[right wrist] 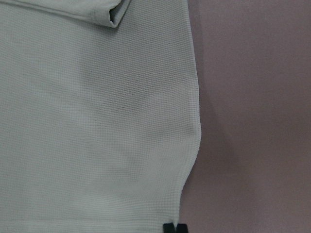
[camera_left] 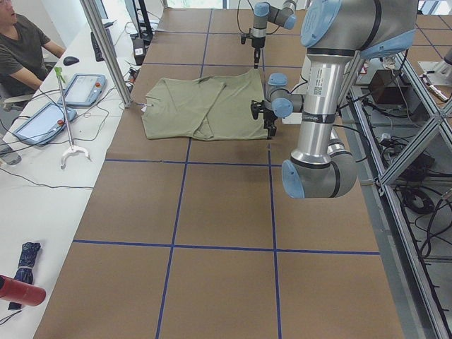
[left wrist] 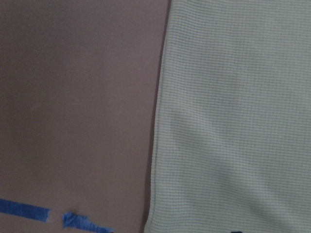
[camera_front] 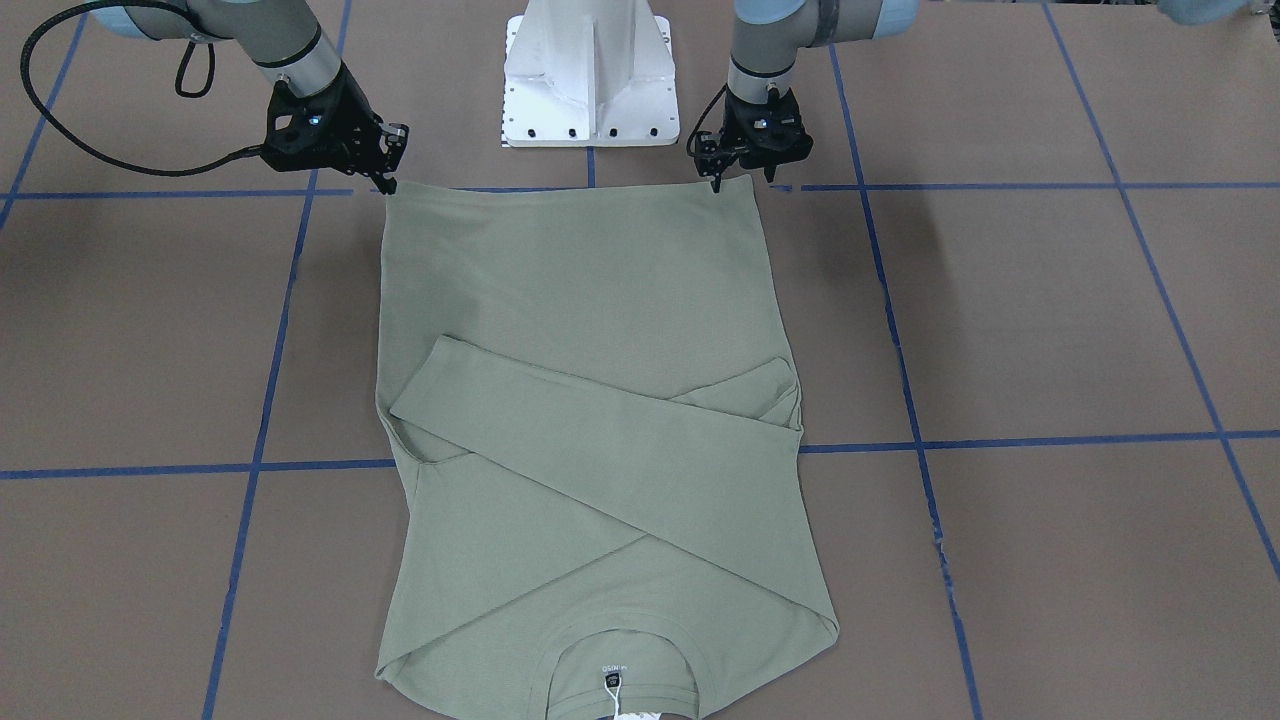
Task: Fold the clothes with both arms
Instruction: 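Grasp the hem corners nearest the robot with both grippers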
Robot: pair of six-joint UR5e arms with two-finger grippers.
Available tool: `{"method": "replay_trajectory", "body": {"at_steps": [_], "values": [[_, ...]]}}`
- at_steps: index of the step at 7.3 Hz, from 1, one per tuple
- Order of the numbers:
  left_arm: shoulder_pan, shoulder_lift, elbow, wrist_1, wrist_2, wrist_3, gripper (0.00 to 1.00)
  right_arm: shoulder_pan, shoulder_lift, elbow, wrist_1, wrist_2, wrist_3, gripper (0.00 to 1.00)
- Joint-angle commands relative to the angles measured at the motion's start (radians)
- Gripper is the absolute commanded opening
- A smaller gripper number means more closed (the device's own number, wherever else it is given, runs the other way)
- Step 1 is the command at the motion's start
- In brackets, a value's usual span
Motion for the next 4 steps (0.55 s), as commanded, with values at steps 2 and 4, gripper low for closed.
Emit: {"method": "replay_trajectory", "body": {"at_steps": [2,4], "values": [[0.0,-0.008,0.028,0.0,-0.003,0.0,0.81,0.004,-0.001,0.0,0.0,0.0,0.0,0.0],[0.0,-0.009,0.02,0.002,-0.007,0.0,0.7,0.013,-0.001,0.002,0.0,0.022,0.0,0.0]]}}
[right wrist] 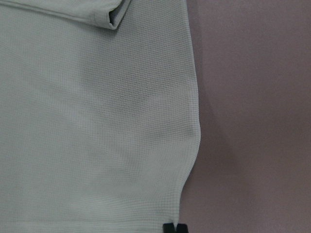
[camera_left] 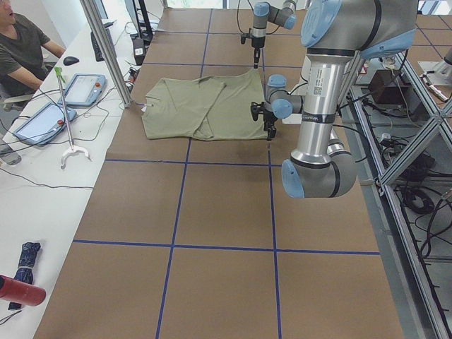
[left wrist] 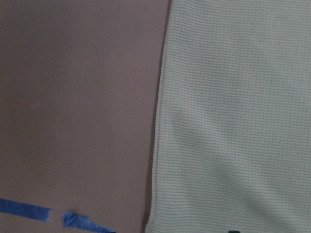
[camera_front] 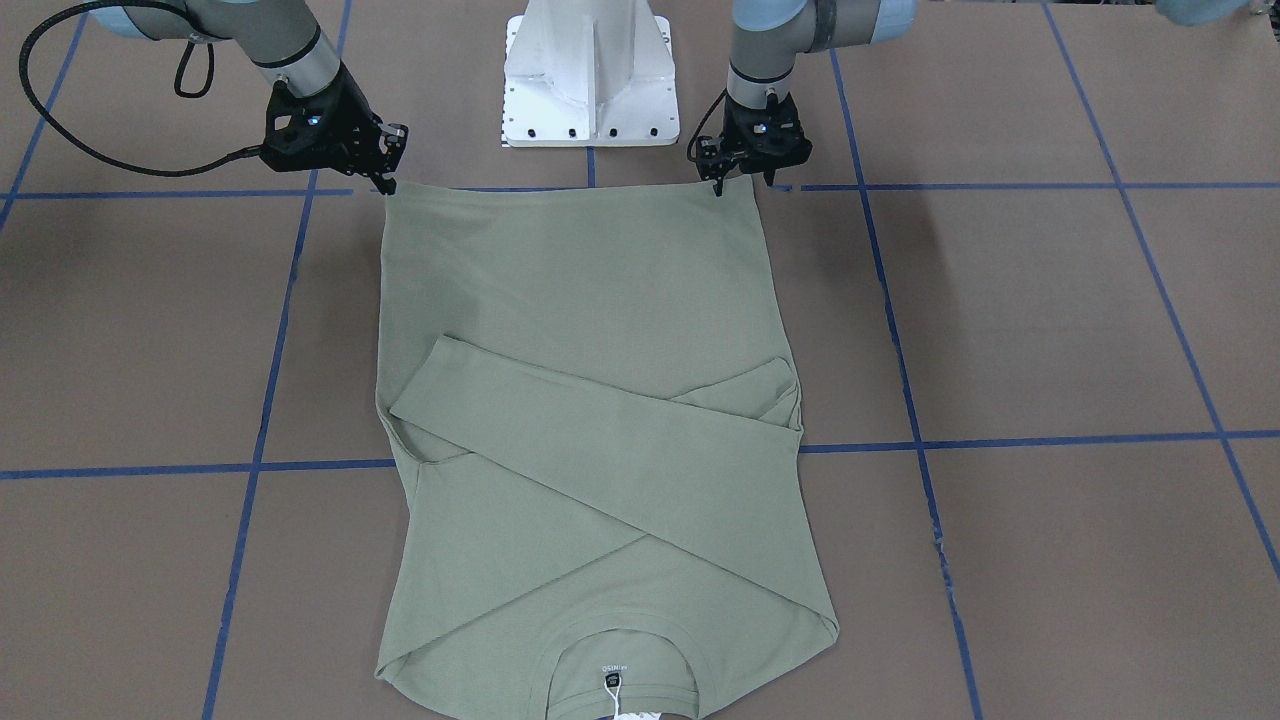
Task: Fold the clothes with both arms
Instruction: 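Grasp the hem corners nearest the robot with both grippers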
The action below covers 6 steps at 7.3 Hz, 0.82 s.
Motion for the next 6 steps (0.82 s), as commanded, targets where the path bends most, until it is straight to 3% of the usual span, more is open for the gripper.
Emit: {"method": "replay_trajectory", "body": {"at_steps": [1,4,5,6], "values": [[0.0,0.0,-0.006,0.003,-0.002,0.0,0.66,0.013,0.0,0.001,0.0,0.022,0.0,0.0],[0.0,-0.001,-0.006,0.004,-0.002,0.0,0.45,0.014,-0.002,-0.001,0.0,0.022,0.0,0.0],[0.0,-0.001,-0.006,0.004,-0.002,0.0,0.29,0.016,-0.002,-0.001,-0.002,0.022,-0.001,0.0],[0.0,-0.001,-0.012,0.004,-0.002,0.0,0.06,0.016,-0.002,-0.001,0.0,0.022,-0.002,0.0]]}}
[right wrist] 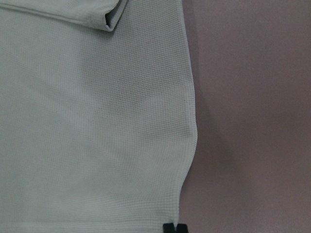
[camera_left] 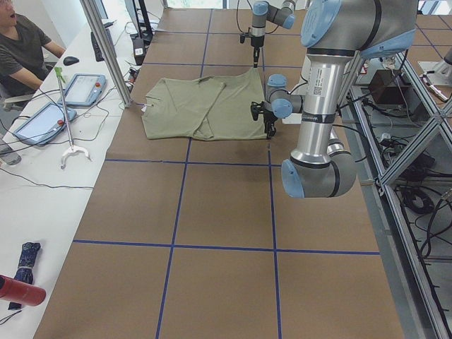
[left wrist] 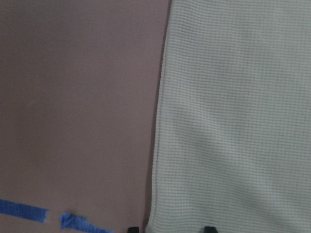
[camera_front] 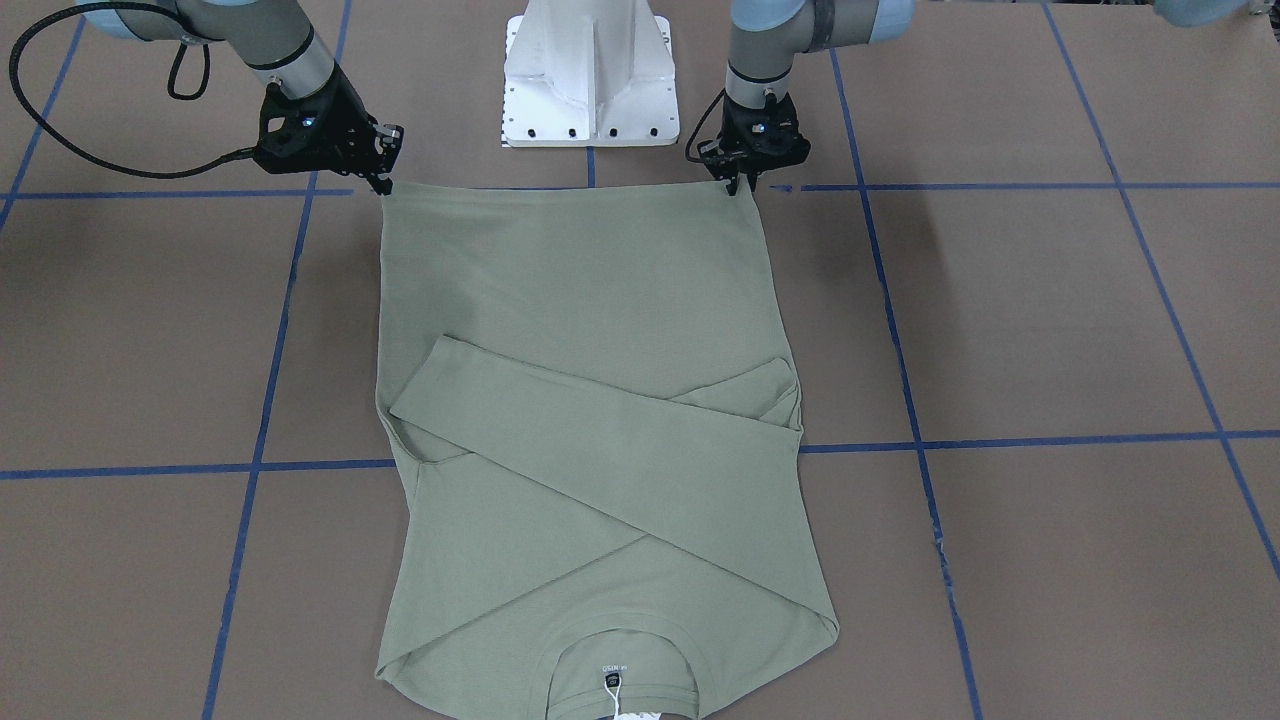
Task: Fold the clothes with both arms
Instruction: 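Grasp the hem corners nearest the robot with both grippers, then lift the hem with both grippers and fold it toward the collar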
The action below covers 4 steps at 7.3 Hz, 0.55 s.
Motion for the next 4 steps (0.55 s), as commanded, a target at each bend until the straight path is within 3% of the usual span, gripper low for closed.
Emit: {"method": "replay_trajectory", "body": {"at_steps": [1,4], "values": [[0.0,0.0,-0.007,0.0,0.002,0.0,0.0,0.001,0.0,-0.002,0.001,0.0,-0.001,0.0],[-0.005,0.009,-0.122,0.082,-0.002,0.011,0.0,0.02,-0.002,0.006,-0.001,0.02,-0.001,0.0]]}}
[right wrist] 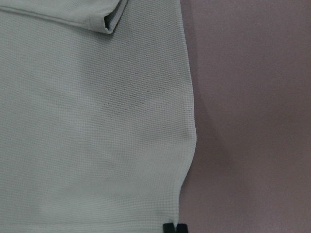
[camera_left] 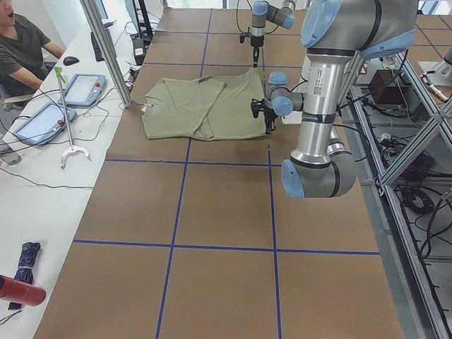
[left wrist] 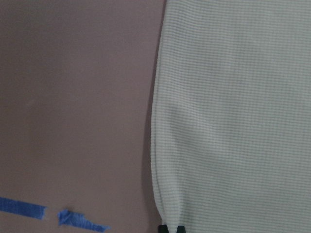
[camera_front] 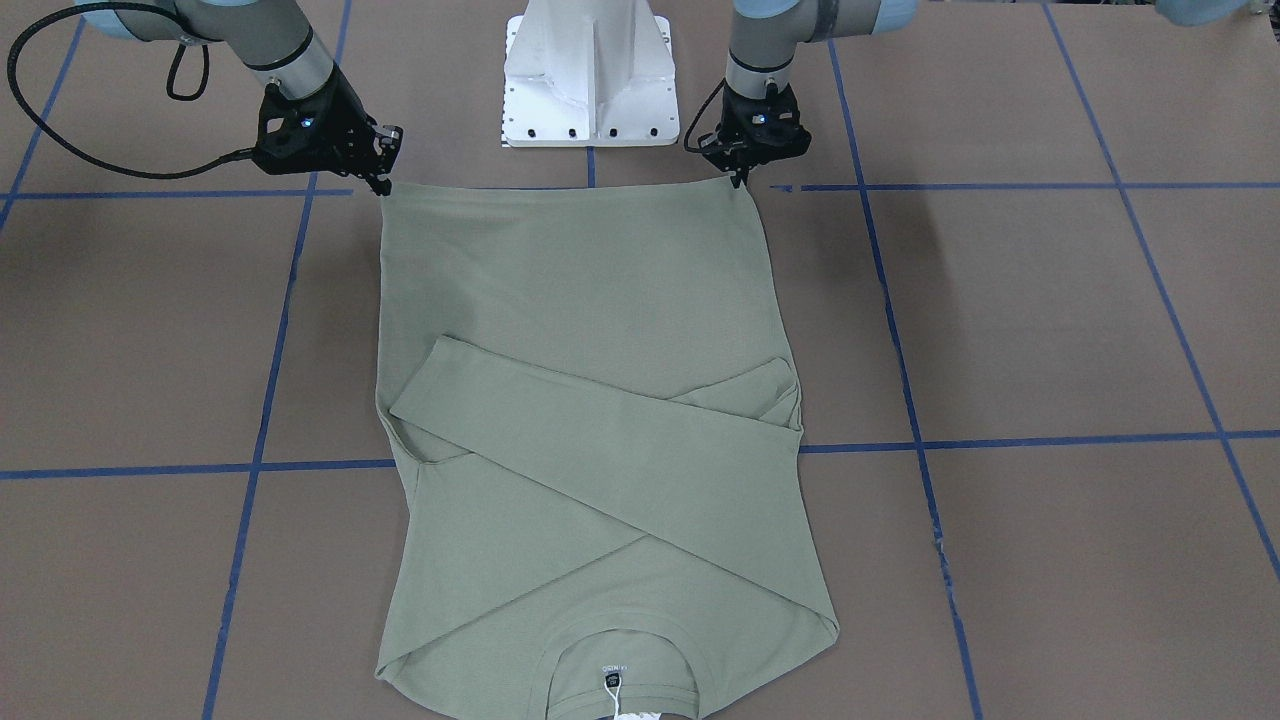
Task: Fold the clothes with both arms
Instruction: 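Lift the hem with both grippers and fold it toward the collar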
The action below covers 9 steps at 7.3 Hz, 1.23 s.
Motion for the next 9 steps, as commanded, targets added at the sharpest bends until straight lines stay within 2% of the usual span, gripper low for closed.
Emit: {"method": "replay_trajectory", "body": {"at_steps": [1,3,4,7,9], "values": [[-0.002,0.006,-0.105,0.107,-0.002,0.01,0.0,0.041,-0.015,0.029,-0.001,0.043,0.0,0.0],[0.003,0.003,-0.133,0.129,0.0,0.01,0.0,0.041,-0.079,0.1,-0.004,0.077,0.002,0.0],[0.009,0.003,-0.166,0.13,0.0,0.01,0.0,0.039,-0.101,0.123,-0.004,0.146,0.002,0.0],[0.11,-0.003,-0.335,0.311,-0.003,0.01,0.0,0.006,-0.144,0.179,-0.004,0.347,0.003,0.0],[0.123,-0.012,-0.357,0.34,-0.009,0.01,0.0,-0.013,-0.15,0.197,-0.004,0.358,0.003,0.0]]}}
